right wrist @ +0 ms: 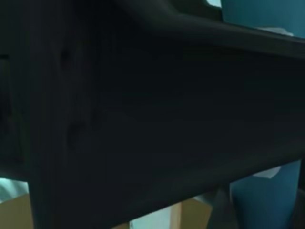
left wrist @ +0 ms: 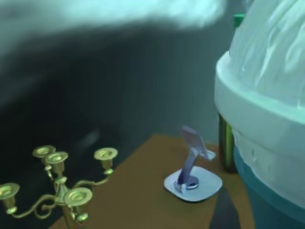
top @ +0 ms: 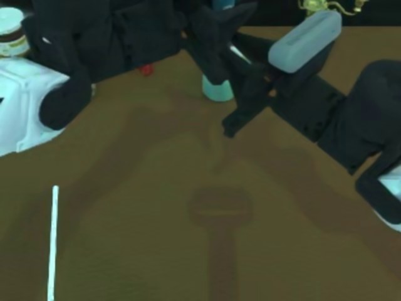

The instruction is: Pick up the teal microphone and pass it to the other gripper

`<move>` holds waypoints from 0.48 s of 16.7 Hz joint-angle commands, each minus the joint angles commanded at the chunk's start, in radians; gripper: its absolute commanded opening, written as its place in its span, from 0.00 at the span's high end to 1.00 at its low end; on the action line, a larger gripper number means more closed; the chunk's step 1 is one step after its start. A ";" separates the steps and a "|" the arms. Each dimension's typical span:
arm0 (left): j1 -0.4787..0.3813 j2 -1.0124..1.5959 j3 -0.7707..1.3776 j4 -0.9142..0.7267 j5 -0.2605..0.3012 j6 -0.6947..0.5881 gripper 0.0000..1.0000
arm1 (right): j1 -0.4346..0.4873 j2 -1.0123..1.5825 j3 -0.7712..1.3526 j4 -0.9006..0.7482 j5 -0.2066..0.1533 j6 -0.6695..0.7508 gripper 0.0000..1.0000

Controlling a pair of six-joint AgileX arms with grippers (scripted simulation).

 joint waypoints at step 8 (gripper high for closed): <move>0.000 0.000 0.000 0.000 0.000 0.000 1.00 | 0.000 0.000 0.000 0.000 0.000 0.000 0.55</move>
